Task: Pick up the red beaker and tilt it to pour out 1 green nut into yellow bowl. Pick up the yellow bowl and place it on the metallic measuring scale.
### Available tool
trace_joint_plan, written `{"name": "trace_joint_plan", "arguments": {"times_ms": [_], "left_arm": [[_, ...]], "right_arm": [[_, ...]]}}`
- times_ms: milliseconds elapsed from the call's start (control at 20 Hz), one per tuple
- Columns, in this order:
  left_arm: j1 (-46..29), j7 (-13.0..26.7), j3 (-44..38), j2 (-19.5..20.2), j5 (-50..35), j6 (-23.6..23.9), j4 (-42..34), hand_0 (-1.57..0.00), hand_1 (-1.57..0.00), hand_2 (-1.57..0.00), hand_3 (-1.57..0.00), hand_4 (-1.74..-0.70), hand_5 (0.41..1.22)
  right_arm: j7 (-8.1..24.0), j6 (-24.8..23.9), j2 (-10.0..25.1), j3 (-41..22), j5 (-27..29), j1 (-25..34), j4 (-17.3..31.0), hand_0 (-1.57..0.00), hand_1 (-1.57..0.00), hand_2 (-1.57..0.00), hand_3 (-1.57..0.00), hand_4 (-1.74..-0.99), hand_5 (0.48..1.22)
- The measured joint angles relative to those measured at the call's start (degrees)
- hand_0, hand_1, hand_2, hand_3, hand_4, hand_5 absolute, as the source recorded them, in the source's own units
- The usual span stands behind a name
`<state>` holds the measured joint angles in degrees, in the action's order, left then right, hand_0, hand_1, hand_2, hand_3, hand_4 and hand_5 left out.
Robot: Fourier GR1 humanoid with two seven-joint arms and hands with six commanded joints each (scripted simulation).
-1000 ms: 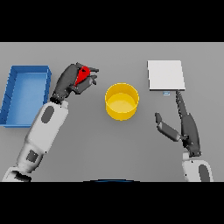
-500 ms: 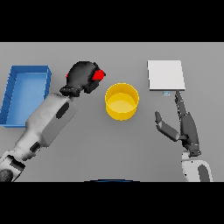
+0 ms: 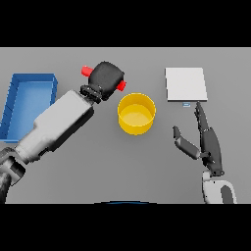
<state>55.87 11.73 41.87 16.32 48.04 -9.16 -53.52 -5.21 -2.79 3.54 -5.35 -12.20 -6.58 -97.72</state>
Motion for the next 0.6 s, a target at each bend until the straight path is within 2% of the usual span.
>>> {"name": "trace_joint_plan", "arguments": {"times_ms": [150,250,450,550,600], "left_arm": [[3.6,-4.0,4.4,-0.9,2.8,-1.7,3.0,-1.57,-1.57,-1.57,-1.42,-1.72,1.218],[5.6,-5.8,7.7,-1.1,4.8,-3.4,4.0,-1.57,-1.57,-1.57,-1.47,-1.73,1.219],[8.1,-7.7,13.6,-1.1,8.1,-6.0,6.2,-1.57,-1.57,-1.57,-1.53,-1.74,1.220],[9.7,-7.6,16.2,-1.9,9.6,-7.7,6.8,-1.57,-1.57,-1.57,-1.55,-1.74,1.220],[10.4,-8.0,17.6,-1.7,10.6,-7.5,7.3,-1.57,-1.57,-1.57,-1.55,-1.74,1.221]], "right_arm": [[0.6,-0.3,-0.7,0.4,0.6,0.6,1.0,0.00,0.00,0.00,0.00,-1.294,0.657],[-0.2,0.0,-1.2,0.3,1.5,0.0,0.1,0.00,0.00,0.00,0.00,-1.291,0.648],[0.7,-0.2,-0.9,0.8,1.4,0.7,1.0,0.00,0.00,0.00,0.00,-1.293,0.631],[-0.4,-0.3,-1.0,0.5,1.0,-0.3,0.5,0.00,0.00,0.00,0.00,-1.288,0.627],[0.1,-0.5,-0.8,0.7,1.0,0.3,0.5,0.00,0.00,0.00,0.00,-1.286,0.618]]}}
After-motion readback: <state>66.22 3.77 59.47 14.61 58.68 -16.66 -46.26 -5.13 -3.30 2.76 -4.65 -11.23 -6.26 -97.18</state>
